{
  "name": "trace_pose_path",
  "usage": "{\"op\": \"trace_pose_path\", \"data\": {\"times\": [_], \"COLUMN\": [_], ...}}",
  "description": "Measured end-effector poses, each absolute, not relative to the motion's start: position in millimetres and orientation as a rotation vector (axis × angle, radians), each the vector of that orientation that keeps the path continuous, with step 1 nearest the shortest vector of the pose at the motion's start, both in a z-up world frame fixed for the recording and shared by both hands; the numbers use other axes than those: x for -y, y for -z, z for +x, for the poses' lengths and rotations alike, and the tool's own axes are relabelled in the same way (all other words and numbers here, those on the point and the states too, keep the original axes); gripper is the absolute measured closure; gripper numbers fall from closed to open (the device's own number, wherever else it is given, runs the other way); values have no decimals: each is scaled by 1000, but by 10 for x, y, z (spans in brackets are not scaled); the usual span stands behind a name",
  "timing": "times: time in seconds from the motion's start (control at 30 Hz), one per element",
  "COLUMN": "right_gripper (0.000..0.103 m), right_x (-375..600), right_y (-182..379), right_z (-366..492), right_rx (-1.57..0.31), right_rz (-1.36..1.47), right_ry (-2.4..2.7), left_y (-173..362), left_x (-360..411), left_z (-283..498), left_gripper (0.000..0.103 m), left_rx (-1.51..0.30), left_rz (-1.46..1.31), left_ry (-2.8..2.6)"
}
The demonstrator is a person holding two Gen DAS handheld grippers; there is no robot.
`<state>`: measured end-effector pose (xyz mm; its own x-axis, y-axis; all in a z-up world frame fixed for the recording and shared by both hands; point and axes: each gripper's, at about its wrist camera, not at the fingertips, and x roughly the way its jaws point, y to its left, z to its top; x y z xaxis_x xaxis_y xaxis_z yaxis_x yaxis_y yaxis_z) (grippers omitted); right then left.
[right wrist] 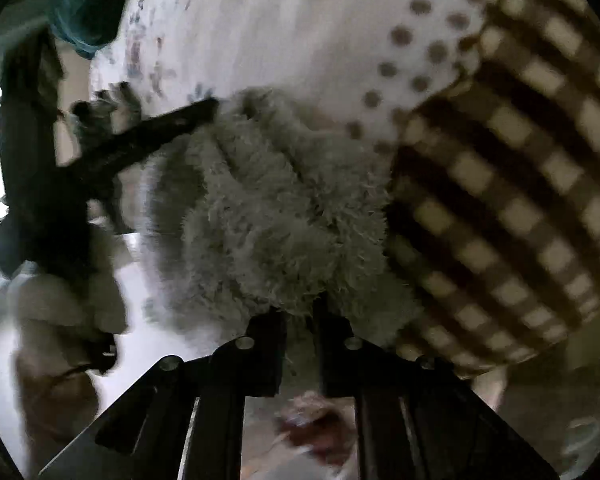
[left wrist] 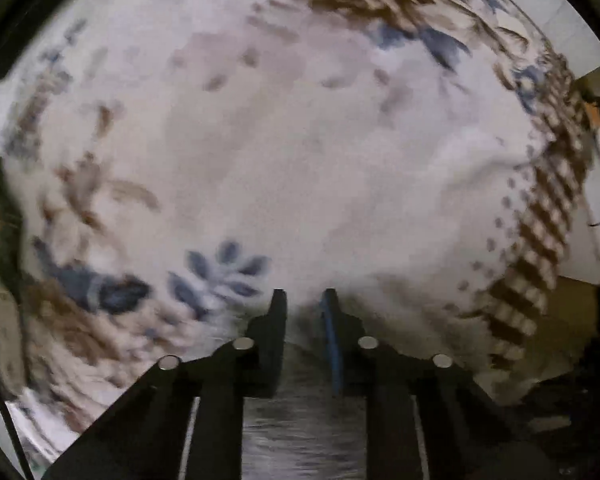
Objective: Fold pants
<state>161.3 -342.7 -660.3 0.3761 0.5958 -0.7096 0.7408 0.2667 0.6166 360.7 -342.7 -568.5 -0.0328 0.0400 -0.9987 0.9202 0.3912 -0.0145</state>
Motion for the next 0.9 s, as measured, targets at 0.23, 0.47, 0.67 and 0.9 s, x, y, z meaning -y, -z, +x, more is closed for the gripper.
{"op": "trace_pose_path", "data": {"times": [0.23, 0.47, 0.67, 0.9], "right_gripper": [87, 33, 46, 86], "right_x": [3421, 3664, 3708, 3743], "right_y": [6838, 6626, 6807, 6518], "right_z": [1298, 1507, 1867, 2194], "right_rx": [-1294, -1138, -1197, -1260], "right_rz": [1563, 1576, 1538, 1233], "right_ry": [191, 138, 104, 179], "left_y": [5705, 5552, 5782, 5999], "left_x": [3094, 2903, 3303, 3323], "left_z": [4022, 4288, 3810, 3615], "left_gripper": [93, 34, 33, 100], "left_rx": [-1536, -1689, -1676, -1454], "left_rz": [714, 307, 678, 914], "left_ry": [827, 908, 1029, 879]}}
